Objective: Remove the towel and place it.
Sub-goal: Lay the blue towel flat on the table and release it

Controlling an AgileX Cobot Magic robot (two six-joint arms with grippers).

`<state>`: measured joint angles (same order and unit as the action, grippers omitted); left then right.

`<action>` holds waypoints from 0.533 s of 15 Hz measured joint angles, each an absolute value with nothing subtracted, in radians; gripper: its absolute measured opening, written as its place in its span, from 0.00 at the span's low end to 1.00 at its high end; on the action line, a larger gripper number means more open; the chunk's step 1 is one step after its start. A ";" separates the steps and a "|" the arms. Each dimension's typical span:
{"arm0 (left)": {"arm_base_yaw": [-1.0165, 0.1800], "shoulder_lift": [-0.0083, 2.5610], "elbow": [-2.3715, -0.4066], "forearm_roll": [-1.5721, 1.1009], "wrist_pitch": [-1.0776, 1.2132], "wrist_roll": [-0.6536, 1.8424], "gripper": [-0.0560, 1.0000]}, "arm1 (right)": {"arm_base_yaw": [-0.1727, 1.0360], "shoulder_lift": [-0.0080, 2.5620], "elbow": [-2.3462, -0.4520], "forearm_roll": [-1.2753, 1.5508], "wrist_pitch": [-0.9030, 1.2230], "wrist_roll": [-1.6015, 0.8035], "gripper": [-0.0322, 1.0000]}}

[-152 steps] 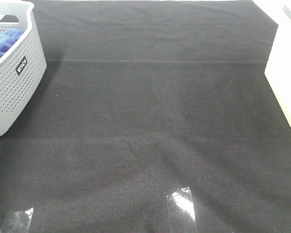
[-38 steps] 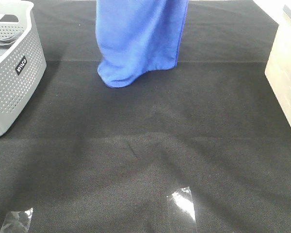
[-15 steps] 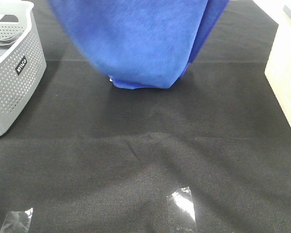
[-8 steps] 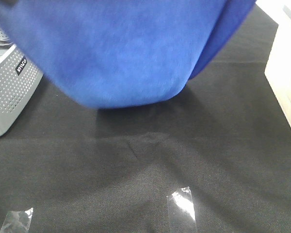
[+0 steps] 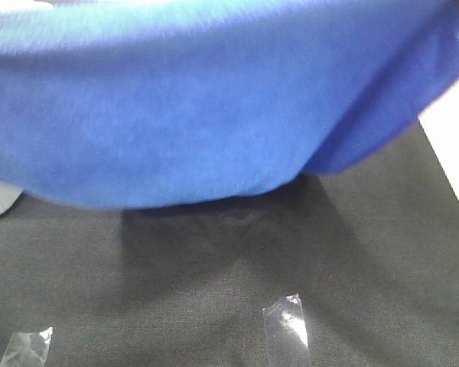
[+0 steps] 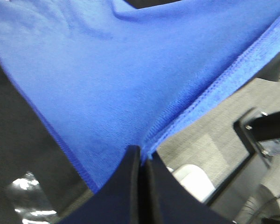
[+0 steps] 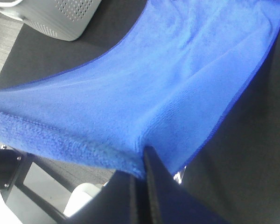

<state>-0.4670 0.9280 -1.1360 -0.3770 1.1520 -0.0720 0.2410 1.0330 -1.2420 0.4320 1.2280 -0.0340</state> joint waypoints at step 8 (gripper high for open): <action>-0.467 0.779 -0.885 -0.543 1.149 -0.134 0.05 | 0.241 0.834 -0.998 0.490 1.228 0.027 0.03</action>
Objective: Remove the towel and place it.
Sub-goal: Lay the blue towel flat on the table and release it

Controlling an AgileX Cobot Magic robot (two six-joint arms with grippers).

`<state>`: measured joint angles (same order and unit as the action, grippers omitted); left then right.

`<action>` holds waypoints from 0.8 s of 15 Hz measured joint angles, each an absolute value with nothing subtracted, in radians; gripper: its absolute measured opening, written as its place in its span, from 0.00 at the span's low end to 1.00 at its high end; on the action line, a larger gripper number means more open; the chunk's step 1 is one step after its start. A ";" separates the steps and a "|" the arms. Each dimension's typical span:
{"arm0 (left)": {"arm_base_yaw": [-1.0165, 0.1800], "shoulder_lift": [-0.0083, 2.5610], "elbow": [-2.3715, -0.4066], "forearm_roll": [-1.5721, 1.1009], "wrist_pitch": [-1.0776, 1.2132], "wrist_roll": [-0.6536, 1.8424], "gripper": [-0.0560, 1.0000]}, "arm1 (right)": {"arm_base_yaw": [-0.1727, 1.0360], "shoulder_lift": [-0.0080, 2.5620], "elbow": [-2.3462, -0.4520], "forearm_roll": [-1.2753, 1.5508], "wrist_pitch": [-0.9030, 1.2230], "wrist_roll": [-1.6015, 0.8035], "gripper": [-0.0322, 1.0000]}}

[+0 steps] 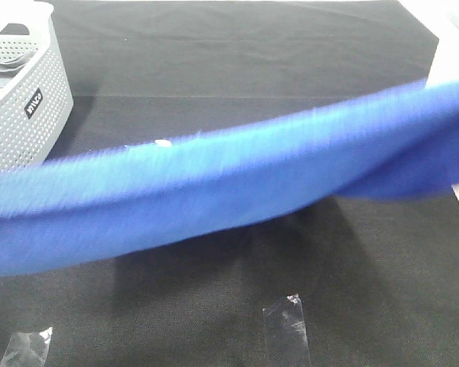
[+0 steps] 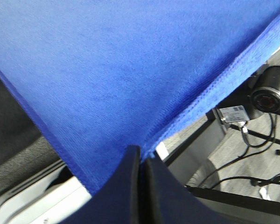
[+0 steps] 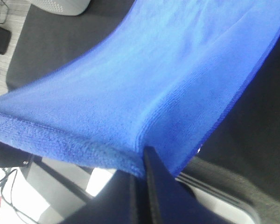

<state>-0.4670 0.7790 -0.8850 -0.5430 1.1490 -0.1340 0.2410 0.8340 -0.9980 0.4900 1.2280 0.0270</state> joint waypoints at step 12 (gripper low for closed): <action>-0.466 0.848 -0.667 -0.620 1.143 -0.102 0.05 | 0.240 0.777 -0.679 0.482 1.223 0.048 0.03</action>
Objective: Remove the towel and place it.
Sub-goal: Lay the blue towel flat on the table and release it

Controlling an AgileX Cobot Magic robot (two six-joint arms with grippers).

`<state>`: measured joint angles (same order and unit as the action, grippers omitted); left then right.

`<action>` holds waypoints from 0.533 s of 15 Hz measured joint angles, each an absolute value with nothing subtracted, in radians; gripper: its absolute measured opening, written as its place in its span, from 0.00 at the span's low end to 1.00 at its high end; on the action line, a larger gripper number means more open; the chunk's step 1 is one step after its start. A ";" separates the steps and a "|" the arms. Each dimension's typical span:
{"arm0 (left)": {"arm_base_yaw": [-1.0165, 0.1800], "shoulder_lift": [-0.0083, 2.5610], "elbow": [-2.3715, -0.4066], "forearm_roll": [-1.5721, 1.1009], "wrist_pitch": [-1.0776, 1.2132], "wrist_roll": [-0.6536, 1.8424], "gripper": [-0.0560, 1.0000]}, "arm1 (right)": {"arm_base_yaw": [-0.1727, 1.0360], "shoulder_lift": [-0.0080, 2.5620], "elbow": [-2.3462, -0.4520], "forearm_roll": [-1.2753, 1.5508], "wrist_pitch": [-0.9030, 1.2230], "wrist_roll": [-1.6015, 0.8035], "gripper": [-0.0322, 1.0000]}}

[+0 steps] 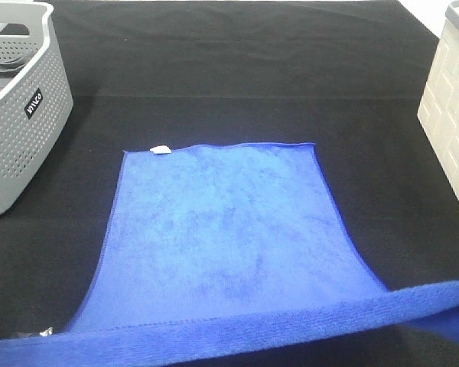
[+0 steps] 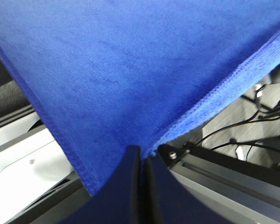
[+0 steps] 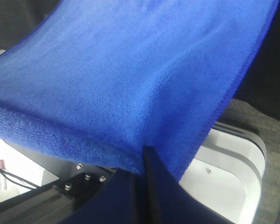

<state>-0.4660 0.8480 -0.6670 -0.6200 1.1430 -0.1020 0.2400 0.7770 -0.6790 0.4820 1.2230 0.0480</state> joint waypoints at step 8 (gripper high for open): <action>-0.466 1.245 -0.667 -0.638 1.044 0.122 0.05 | 0.238 0.953 -0.627 0.404 1.209 -0.021 0.03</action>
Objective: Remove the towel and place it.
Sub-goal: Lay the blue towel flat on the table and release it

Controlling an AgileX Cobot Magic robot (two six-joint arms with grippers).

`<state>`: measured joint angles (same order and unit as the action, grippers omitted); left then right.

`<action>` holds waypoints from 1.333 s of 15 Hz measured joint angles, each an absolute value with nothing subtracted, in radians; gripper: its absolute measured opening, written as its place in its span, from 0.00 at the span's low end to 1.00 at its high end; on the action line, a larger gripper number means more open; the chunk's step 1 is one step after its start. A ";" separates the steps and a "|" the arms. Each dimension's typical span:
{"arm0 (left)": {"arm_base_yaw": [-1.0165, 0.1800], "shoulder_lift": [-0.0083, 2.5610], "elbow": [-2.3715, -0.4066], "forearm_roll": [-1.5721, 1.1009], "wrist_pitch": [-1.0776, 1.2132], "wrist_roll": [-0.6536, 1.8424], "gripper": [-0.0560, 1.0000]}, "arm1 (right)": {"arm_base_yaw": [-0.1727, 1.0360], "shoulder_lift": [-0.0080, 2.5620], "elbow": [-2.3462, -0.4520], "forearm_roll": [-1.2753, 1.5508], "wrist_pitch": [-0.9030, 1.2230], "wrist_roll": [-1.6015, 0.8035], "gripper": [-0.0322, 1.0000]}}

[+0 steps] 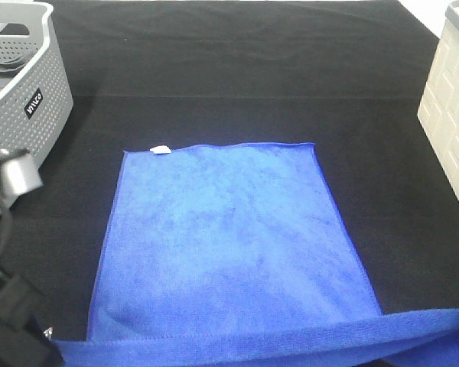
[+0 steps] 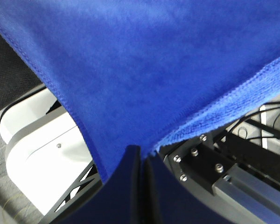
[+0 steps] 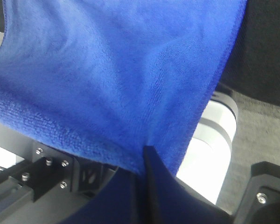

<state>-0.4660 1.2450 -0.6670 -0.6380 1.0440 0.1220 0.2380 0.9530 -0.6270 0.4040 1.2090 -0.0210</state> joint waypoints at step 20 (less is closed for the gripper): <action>-0.745 1.577 -0.759 -0.640 0.889 0.177 0.06 | 0.574 1.447 -0.623 0.429 1.023 -0.125 0.13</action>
